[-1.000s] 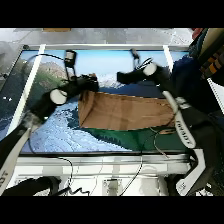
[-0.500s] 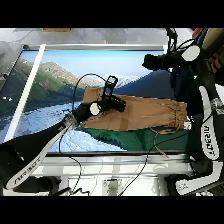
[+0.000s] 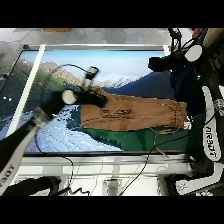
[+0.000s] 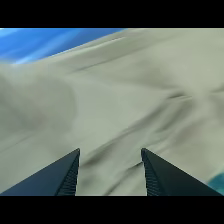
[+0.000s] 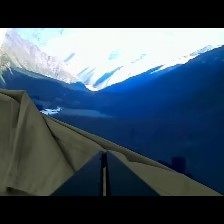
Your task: Fold the clothes and pants, and hang the long-sleeved shirts on hangers.
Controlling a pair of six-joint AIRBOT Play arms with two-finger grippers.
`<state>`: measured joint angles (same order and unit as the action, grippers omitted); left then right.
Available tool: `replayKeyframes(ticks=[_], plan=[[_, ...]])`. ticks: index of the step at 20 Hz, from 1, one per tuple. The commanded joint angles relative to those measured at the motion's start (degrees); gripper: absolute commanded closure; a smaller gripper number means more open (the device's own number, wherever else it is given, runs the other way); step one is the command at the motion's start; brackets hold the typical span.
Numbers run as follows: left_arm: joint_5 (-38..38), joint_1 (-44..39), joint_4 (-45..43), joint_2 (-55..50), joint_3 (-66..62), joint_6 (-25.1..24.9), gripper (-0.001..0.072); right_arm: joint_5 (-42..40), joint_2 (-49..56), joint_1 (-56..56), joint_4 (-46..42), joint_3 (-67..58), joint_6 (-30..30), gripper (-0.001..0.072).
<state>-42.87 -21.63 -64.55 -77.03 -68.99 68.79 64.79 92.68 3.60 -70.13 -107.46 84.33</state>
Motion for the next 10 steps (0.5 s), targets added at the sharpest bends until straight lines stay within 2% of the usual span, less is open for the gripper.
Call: replayKeyframes(ticks=[1,3,5,6,10], plan=[[-11.32,14.01,-3.32,1.14,0.22,3.26,0.0285,1.09,-0.07,-0.04,-2.58,-0.02,0.02,0.0684],[-13.94,21.24,0.50,-1.46,0.63,3.21,0.0258,1.07,-0.07,-0.04,-2.58,-0.02,0.02,0.0684],[-15.65,25.70,6.43,-5.53,0.63,2.43,0.0070,1.09,-0.07,-0.04,-2.56,-0.02,0.02,0.0684],[-16.31,26.99,9.55,-7.76,0.63,0.90,0.0016,1.11,-0.07,-0.02,-2.56,-0.02,0.04,0.0684],[-16.52,28.24,20.00,-16.55,0.63,-9.86,0.0008,1.25,-0.07,-0.02,-2.54,-0.02,0.02,0.0684]])
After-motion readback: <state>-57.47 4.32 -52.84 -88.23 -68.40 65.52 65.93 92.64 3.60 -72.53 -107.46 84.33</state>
